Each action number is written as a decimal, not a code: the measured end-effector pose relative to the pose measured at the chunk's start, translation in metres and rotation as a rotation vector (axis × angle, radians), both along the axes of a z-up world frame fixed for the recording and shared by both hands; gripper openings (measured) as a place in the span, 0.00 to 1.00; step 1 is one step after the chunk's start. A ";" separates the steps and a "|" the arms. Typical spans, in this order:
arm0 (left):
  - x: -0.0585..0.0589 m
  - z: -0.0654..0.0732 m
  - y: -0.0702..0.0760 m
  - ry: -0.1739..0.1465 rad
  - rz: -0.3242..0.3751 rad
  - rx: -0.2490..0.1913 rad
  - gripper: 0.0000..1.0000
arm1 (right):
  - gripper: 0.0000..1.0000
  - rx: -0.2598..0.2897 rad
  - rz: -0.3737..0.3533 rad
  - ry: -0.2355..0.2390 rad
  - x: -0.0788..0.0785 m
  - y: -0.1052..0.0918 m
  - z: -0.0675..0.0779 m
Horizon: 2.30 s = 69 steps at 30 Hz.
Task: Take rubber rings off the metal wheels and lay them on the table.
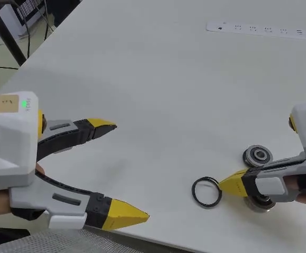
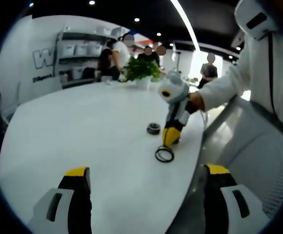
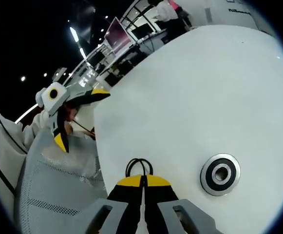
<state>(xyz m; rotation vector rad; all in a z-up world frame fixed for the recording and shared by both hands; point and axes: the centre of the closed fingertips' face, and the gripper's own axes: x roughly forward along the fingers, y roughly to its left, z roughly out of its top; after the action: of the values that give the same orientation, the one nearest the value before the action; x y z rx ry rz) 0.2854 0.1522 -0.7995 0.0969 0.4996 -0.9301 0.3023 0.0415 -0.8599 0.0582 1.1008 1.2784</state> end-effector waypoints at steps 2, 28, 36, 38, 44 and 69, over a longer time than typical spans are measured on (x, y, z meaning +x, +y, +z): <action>0.000 0.000 0.000 -0.002 -0.001 0.002 0.98 | 0.00 0.006 0.000 0.013 -0.001 0.001 0.001; -0.001 -0.001 0.002 -0.001 0.005 0.000 0.97 | 0.00 -0.003 -0.017 0.033 0.002 0.000 0.000; -0.001 -0.001 0.001 0.001 0.002 0.000 0.96 | 0.00 -0.006 -0.018 0.020 0.004 0.001 -0.001; -0.001 -0.002 0.000 0.002 0.000 0.002 0.96 | 0.00 -0.009 -0.013 0.010 0.005 0.000 -0.001; -0.001 -0.001 0.001 0.001 0.003 0.003 0.96 | 0.00 -0.006 -0.014 0.006 0.006 0.001 -0.001; -0.003 0.002 0.003 -0.010 0.009 0.013 0.96 | 0.13 -0.020 0.070 -0.073 0.000 0.002 0.002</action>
<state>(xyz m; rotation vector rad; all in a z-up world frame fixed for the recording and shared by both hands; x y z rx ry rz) 0.2823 0.1550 -0.7970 0.1108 0.4960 -0.9172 0.3024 0.0440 -0.8576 -0.0424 1.0603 1.3211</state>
